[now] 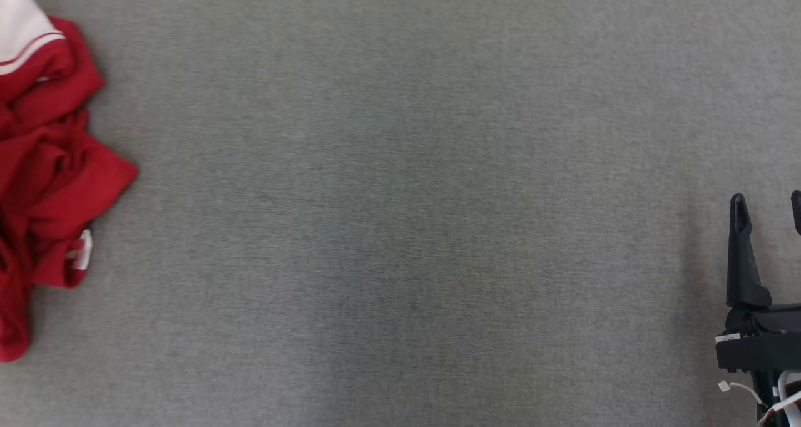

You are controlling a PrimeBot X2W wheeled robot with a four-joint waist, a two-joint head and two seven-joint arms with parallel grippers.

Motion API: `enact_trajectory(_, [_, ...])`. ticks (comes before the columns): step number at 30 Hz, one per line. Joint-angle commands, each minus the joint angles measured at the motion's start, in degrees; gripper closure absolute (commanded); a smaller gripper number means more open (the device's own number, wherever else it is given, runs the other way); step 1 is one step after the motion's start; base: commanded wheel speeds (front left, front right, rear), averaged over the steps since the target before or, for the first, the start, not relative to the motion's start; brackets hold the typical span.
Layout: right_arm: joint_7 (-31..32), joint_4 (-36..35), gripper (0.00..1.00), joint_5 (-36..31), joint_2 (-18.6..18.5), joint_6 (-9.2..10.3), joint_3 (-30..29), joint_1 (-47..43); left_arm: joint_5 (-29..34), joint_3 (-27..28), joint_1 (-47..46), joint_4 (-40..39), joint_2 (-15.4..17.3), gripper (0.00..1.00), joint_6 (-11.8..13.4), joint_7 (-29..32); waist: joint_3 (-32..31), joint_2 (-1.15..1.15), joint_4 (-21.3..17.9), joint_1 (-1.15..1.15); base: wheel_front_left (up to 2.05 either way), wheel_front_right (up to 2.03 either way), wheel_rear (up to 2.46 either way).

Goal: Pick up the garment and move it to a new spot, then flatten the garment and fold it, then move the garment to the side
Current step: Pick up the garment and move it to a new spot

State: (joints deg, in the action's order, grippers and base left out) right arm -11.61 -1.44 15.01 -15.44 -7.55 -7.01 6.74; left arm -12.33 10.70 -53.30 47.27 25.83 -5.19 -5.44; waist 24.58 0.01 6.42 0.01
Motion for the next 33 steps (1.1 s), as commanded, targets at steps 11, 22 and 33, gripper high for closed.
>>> enact_trajectory(11, [-0.16, 0.17, 0.00, 0.34, 0.02, 0.12, 0.72, 0.76, -1.80, 0.11, 0.50, 11.60, -0.11, 0.11, -0.18, -0.27, 1.31, -0.01, -1.68, -0.01, 0.00, 0.00, 0.00])
enact_trajectory(22, [-0.56, 2.19, 0.00, 0.88, 0.80, 0.12, 2.05, 0.49, 0.10, -1.76, -4.04, 7.63, 0.74, 1.00, -0.43, -9.72, -2.72, -0.01, -0.73, -0.01, 0.00, 0.00, 0.00])
enact_trajectory(33, [-2.66, 7.22, 0.00, 1.72, 4.23, 0.12, 4.10, 0.14, 3.90, -6.76, -10.85, -7.79, 0.73, 1.00, -1.15, -9.55, -10.04, -0.01, -4.63, -0.01, 0.00, 0.00, 0.00])
